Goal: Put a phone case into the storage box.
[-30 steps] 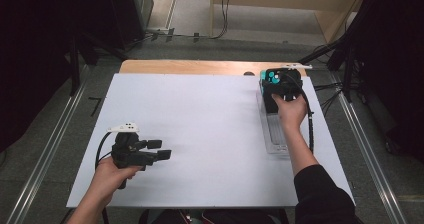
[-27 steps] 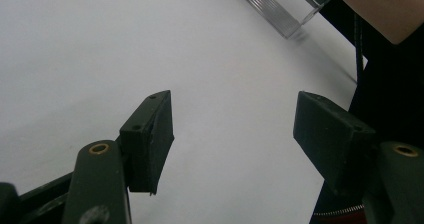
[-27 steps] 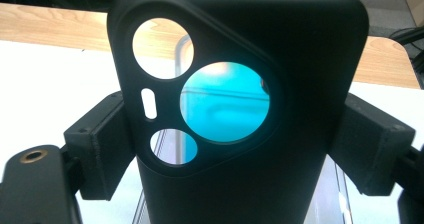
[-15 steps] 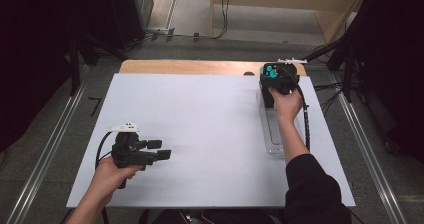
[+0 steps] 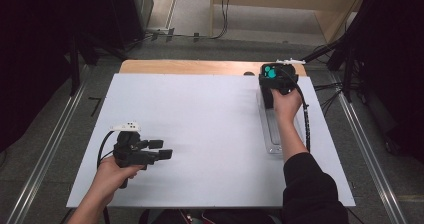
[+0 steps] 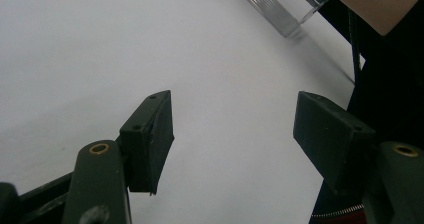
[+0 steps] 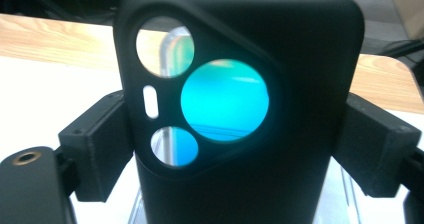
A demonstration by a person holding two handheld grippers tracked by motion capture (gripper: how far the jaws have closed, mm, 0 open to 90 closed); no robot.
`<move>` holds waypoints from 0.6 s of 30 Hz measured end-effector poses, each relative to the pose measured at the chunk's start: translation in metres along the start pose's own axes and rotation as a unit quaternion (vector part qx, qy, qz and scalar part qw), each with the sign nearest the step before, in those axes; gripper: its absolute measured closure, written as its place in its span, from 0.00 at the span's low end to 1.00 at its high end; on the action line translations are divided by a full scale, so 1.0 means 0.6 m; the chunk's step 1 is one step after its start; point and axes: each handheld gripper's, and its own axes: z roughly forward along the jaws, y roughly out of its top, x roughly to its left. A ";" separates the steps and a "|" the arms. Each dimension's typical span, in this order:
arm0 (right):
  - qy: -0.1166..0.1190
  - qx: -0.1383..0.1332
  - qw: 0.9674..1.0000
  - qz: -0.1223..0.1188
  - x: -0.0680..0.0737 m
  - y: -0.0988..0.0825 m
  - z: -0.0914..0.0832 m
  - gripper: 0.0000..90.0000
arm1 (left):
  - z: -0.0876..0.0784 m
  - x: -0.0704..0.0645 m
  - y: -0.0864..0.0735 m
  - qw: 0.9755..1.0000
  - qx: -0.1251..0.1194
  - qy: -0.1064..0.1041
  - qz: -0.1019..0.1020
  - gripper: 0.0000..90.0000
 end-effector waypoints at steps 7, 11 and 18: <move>0.010 -0.002 1.000 0.008 -0.004 0.000 0.004 0.01 | -0.002 0.002 -0.001 1.000 -0.003 0.000 -0.003 0.36; 0.012 0.002 1.000 0.008 -0.006 0.001 -0.001 0.01 | -0.003 0.002 -0.001 1.000 -0.003 0.001 -0.004 0.36; 0.023 0.019 1.000 0.007 0.002 0.013 -0.038 0.01 | -0.004 0.005 -0.001 1.000 -0.002 0.002 -0.006 0.36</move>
